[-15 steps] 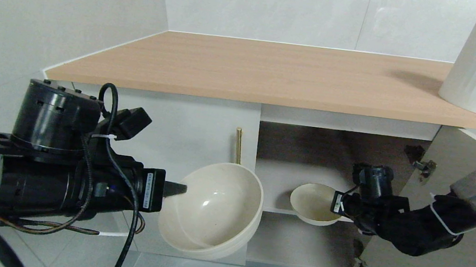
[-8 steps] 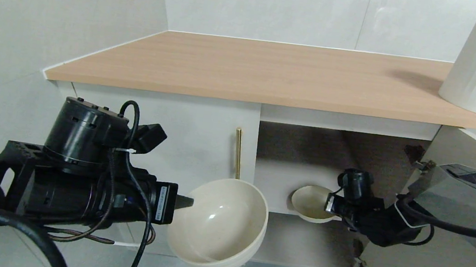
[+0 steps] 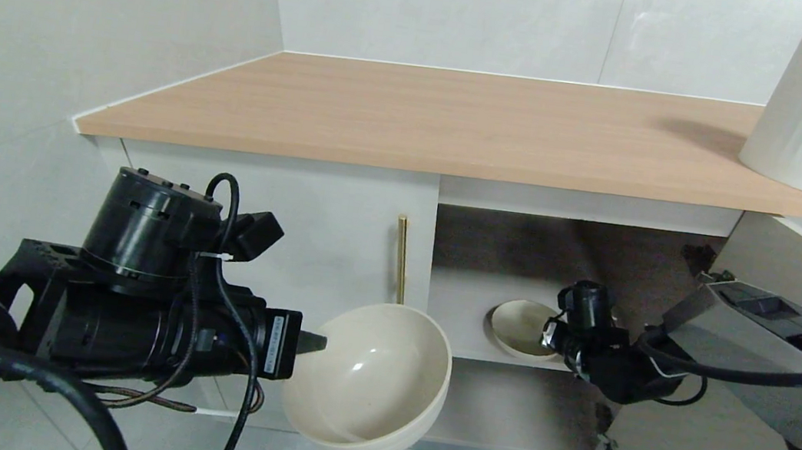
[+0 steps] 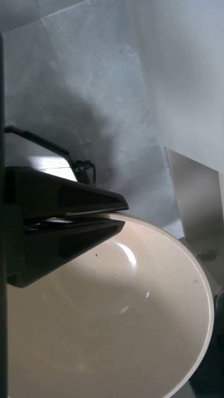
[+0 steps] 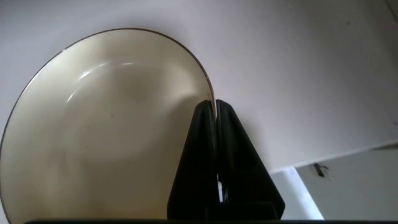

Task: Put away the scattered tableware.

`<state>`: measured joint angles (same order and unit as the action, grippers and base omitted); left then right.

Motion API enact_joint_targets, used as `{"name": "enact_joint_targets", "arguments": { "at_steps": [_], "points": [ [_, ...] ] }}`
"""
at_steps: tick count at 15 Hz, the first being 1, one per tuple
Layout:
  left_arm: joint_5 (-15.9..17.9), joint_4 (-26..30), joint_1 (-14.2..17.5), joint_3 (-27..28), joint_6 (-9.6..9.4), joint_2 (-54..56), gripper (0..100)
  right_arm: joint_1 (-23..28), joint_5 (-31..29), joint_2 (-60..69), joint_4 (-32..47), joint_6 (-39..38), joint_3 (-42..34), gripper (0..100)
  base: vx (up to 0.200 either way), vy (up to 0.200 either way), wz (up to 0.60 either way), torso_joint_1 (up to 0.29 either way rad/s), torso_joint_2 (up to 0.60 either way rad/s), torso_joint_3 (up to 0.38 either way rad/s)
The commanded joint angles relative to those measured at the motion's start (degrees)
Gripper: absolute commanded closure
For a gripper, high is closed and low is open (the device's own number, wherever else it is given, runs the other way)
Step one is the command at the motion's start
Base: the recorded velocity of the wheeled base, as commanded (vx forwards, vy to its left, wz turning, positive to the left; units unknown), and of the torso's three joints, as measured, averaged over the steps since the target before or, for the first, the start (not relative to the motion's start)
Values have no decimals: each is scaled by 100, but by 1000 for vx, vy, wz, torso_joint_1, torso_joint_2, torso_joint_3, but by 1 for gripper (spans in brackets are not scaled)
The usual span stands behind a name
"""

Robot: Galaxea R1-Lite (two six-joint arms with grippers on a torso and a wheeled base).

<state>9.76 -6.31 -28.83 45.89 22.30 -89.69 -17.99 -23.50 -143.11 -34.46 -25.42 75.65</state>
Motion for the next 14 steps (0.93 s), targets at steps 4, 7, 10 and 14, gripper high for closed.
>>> {"name": "enact_joint_targets", "arguments": {
  "at_steps": [4,7,10,14],
  "points": [
    [-1,7,0,-9,3,-14,100,6,-14,-183,27,-77,301,100,0,0,0,0,0,0],
    [-1,7,0,-9,3,-14,100,68,-14,-253,89,-113,503,0,0,0,0,0,0,0],
    [-1,-1,0,-9,3,-14,100,112,-23,-279,124,-280,644,0,0,0,0,0,0,0],
    [-18,-10,0,35,-6,-146,100,129,-58,213,212,-490,345,0,0,0,0,0,0,0]
  ]
}}
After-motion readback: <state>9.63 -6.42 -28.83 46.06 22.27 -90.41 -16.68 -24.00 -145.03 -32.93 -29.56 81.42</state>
